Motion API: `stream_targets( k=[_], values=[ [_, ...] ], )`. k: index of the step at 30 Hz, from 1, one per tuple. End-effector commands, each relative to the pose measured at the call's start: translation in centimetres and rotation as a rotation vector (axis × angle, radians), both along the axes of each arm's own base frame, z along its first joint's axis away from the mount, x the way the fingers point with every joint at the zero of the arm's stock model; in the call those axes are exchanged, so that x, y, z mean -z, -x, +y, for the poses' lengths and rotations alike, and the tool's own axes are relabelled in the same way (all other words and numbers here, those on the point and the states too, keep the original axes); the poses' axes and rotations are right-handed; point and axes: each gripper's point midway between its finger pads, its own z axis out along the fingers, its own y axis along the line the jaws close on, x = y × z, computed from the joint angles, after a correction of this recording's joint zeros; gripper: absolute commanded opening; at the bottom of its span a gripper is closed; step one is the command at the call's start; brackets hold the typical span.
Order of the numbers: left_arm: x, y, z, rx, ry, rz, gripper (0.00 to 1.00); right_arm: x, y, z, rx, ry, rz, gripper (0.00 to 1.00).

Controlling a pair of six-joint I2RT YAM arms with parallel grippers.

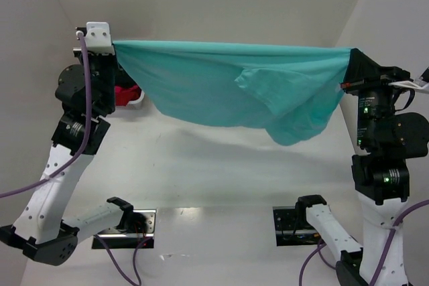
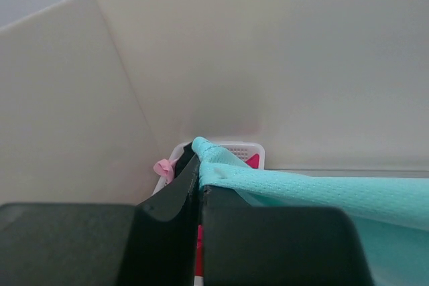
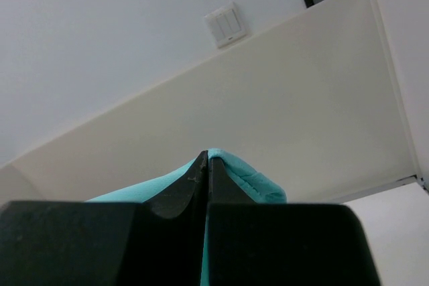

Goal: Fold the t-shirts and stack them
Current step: Flatten out the tshirt

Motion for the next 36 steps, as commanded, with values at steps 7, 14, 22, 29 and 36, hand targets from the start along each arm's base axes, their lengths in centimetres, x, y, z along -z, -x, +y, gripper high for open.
stream_targets(
  k=[7, 14, 22, 29, 36],
  values=[
    [0.8, 0.8, 0.6, -0.012, -0.055, 0.059, 0.00, 6.3, -0.6, -1.3, 0.050, -0.143, 0.193, 0.00],
    [10.5, -4.8, -3.3, 0.072, -0.009, 0.285, 0.00, 18.1, -6.9, -2.0, 0.145, -0.186, 0.485, 0.00],
    [20.7, -8.7, -6.4, 0.113, -0.001, 0.486, 0.00, 28.8, -12.3, -0.6, 0.111, -0.222, 0.624, 0.00],
    [27.7, -14.6, -7.9, 0.059, -0.088, 0.603, 0.00, 32.5, -16.3, -1.2, 0.156, -0.249, 0.662, 0.00],
    [32.5, -20.4, -10.1, 0.082, -0.011, 0.634, 0.00, 34.7, -19.4, -3.7, 0.220, -0.249, 0.695, 0.00]
  ],
)
